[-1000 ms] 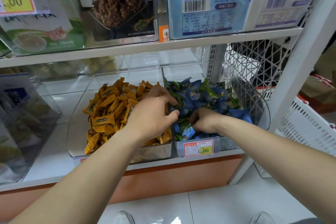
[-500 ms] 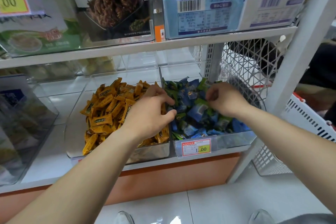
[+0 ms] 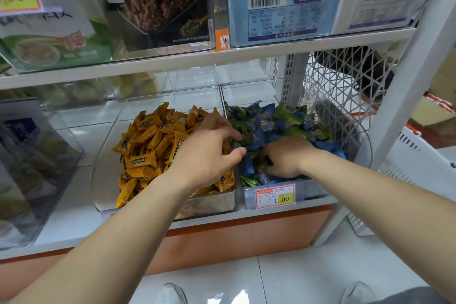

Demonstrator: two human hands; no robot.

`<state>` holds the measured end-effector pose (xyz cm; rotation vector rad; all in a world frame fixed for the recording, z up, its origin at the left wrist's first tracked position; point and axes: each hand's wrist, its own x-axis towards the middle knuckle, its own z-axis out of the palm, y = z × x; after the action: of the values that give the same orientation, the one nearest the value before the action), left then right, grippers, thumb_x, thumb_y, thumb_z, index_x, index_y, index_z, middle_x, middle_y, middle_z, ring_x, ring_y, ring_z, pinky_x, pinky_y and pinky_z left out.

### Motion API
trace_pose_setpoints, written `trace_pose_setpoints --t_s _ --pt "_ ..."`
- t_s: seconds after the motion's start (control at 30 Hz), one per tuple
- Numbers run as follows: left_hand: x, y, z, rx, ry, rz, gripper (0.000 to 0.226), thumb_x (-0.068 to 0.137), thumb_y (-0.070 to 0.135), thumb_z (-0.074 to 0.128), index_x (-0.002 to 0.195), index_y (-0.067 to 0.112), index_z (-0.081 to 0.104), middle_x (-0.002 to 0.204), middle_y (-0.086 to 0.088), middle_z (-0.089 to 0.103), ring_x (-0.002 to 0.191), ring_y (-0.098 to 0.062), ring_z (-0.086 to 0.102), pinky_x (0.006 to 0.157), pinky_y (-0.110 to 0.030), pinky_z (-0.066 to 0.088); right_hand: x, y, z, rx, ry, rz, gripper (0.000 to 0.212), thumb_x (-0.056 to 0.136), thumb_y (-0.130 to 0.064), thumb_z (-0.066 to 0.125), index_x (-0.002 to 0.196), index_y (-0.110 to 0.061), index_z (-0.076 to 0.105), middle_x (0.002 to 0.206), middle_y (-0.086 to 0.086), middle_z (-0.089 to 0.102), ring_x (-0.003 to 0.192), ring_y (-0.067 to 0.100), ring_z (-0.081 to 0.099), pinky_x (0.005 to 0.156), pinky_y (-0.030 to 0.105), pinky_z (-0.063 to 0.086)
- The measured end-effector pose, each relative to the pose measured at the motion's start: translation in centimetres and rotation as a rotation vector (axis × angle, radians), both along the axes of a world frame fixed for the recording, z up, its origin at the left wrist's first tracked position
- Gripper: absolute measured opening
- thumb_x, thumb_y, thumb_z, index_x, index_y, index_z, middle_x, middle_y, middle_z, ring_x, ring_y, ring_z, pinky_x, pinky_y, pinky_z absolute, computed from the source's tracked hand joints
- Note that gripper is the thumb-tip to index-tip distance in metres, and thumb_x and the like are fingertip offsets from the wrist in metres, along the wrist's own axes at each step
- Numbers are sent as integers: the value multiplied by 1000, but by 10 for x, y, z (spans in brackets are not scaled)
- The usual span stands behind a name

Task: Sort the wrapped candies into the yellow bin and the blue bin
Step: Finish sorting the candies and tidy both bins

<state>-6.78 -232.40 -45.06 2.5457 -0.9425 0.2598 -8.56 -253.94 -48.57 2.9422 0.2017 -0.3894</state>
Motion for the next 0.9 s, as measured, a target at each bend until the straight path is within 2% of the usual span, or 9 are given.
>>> trace_pose_setpoints --t_s 0.03,0.1,0.23,0.33,0.43,0.57,0.7,0.8,0.9 --pt "0 0 0 0 -1 -5 34 89 59 57 115 39 66 128 14 43 106 -5 52 72 -18 40 2 0 -1 -10 -1 -44 40 92 -61 43 95 -24 59 83 -1 61 79 25 59 64 31 45" --pt "0 0 0 1 -2 -11 34 89 59 56 116 40 65 129 13 42 107 -6 53 73 -19 40 5 4 -7 26 -15 -120 44 91 -65 39 87 -24 53 73 -3 52 74 23 55 65 32 45" --pt "0 0 0 -3 3 -4 34 88 57 57 116 39 66 129 13 42 107 -7 54 76 -23 47 11 17 -20 116 -58 -236 44 82 -68 53 88 -25 56 78 -5 59 78 21 57 81 39 38" --pt "0 0 1 -8 4 3 33 88 56 59 115 38 66 128 14 42 107 -6 53 76 -24 49 15 19 -21 179 -63 -300 32 76 -52 71 90 -26 58 81 -8 61 84 20 58 96 45 31" --pt "-1 0 1 -7 4 0 33 89 55 59 115 37 66 128 14 41 108 -6 53 79 -24 50 17 16 -22 259 -65 -343 31 73 -42 75 94 -27 57 82 -9 60 94 22 61 104 46 26" --pt "-1 0 1 -14 21 6 33 88 55 59 114 36 67 128 14 41 108 -7 53 80 -25 50 14 16 -24 248 13 -291 45 73 -56 66 110 -32 57 97 -7 65 103 23 59 102 48 24" --pt "-2 -2 2 -13 25 26 31 89 54 59 114 38 67 128 15 41 106 -7 53 76 -23 49 15 16 -27 211 18 -236 60 78 -69 52 131 -39 51 127 -5 62 122 26 53 106 51 24" --pt "-4 -2 3 -13 28 28 31 89 53 59 115 37 67 128 14 41 107 -7 53 77 -21 47 16 18 -22 221 -8 -255 50 76 -55 65 120 -33 57 111 -5 67 110 23 58 103 49 26" --pt "-5 1 3 -15 43 10 33 89 53 60 117 36 66 131 13 40 113 -7 51 82 -21 44 9 16 -16 386 -81 -274 36 72 -45 71 102 -35 53 92 -12 61 101 20 59 101 45 30"
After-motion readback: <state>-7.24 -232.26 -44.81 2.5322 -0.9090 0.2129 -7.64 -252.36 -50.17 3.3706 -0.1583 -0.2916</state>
